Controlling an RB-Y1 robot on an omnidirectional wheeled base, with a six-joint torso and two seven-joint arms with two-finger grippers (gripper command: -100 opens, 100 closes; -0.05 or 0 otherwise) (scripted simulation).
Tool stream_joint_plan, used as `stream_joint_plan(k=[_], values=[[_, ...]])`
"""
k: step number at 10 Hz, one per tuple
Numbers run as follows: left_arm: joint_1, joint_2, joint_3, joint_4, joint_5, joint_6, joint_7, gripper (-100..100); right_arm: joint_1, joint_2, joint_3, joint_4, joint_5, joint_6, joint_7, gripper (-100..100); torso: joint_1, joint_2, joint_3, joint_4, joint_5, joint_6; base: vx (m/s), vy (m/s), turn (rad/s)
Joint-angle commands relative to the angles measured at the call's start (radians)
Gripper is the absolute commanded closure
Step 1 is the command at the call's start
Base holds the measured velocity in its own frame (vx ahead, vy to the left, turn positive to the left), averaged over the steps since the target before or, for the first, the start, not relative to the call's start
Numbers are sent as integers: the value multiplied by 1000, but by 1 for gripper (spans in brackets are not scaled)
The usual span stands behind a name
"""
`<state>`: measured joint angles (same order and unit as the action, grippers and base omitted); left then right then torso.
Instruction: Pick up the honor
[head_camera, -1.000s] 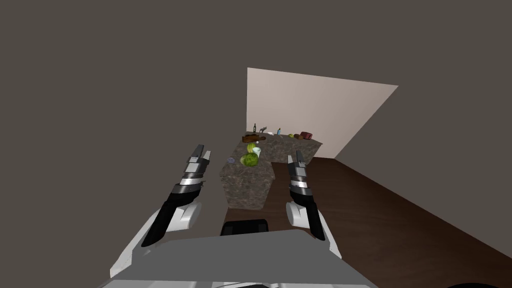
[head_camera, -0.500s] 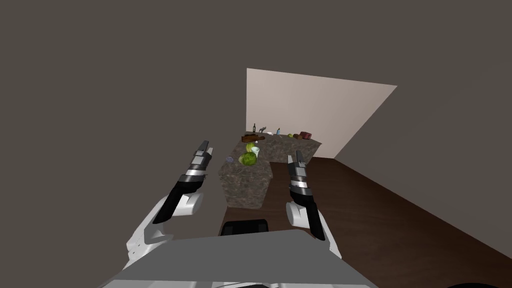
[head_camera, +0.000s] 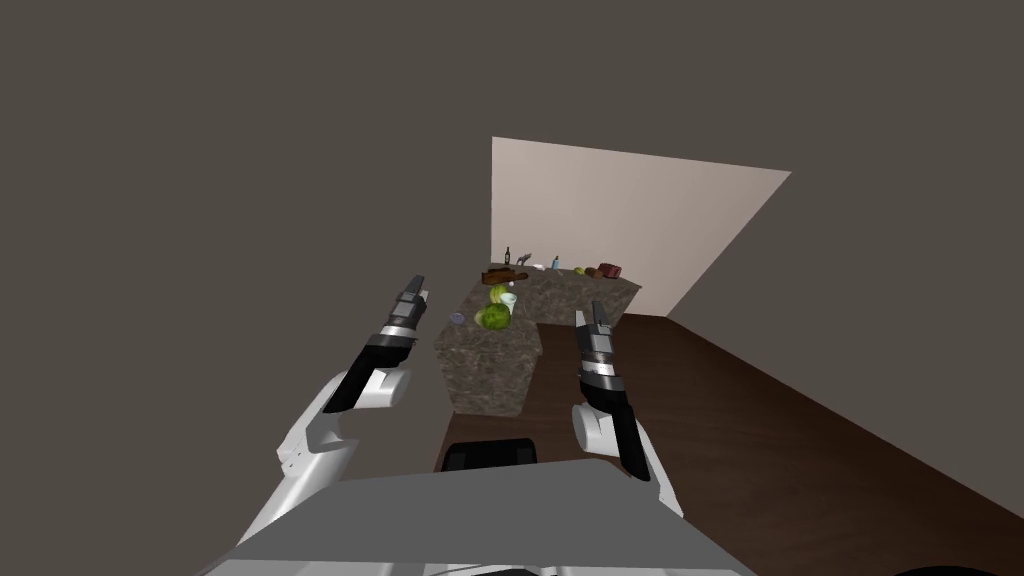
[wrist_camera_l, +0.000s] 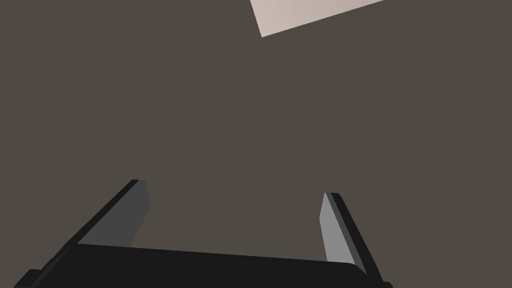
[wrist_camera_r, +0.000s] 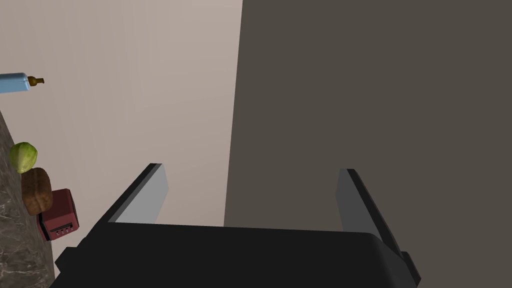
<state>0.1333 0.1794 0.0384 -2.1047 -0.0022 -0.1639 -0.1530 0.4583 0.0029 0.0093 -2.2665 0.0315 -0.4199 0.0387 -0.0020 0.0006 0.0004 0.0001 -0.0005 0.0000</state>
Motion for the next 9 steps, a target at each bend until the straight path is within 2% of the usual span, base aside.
stream_joint_plan(k=[1,2,3,4,5,6,7,9], values=[[-50,12,19,26,4,50,-9,-100,0,0,0,0,0,0,0,0,0,0,0,0,0,0,-22,-34,-11],[-59,12,19,26,4,76,-9,-100,0,0,0,0,0,0,0,0,0,0,0,0,0,0,-16,-32,-8],[-103,23,37,56,7,109,-17,-100,0,0,0,0,0,0,0,0,0,0,0,0,0,0,-14,-45,-15],[-111,23,37,56,7,137,-17,-100,0,0,0,0,0,0,0,0,-1,0,0,0,0,0,-10,-33,-5],[-151,33,55,89,9,165,-25,-100,0,0,0,0,0,0,0,0,0,0,0,0,0,0,-14,-33,-21],[-164,33,55,89,9,196,-25,-100,0,0,0,0,0,0,0,0,0,0,0,0,0,0,-13,-28,-10],[-204,43,74,124,11,227,-34,-100,0,0,0,0,0,0,0,0,0,0,0,0,0,0,-9,-36,-22],[-217,43,74,124,11,266,-34,-100,0,0,0,0,0,0,0,0,0,-1,0,0,0,0,-4,-20,-7]])
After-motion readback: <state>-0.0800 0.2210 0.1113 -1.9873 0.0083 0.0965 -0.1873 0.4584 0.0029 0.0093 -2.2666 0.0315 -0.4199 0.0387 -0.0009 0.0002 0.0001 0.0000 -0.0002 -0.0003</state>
